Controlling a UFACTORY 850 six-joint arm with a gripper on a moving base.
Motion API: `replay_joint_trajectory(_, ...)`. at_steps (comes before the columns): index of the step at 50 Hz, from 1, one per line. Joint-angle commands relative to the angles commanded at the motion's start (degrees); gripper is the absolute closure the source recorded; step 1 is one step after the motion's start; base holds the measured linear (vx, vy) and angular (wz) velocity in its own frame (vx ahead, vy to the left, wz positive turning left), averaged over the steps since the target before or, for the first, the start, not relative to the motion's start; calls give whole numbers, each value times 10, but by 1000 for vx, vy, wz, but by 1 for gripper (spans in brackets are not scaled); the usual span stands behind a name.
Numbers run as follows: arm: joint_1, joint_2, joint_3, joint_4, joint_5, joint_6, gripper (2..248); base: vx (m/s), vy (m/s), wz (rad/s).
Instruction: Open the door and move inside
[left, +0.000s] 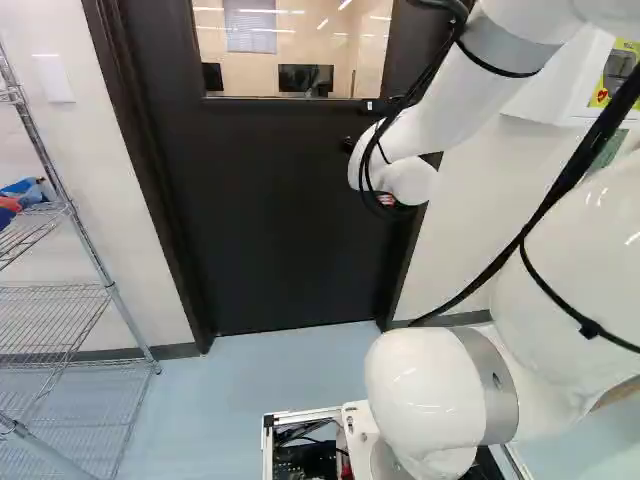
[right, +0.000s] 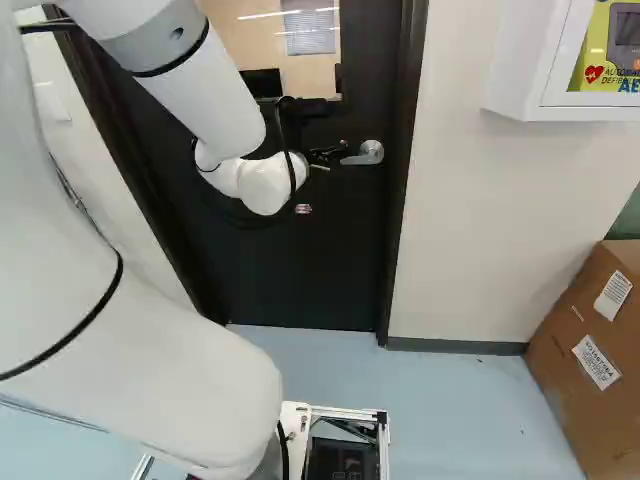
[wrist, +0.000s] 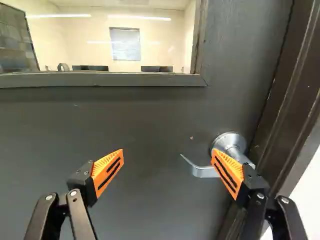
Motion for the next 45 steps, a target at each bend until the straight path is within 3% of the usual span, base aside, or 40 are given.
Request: replay_joint_trajectory(45, 5, -72, -45, 0, 0, 0, 3, 0, 0, 0)
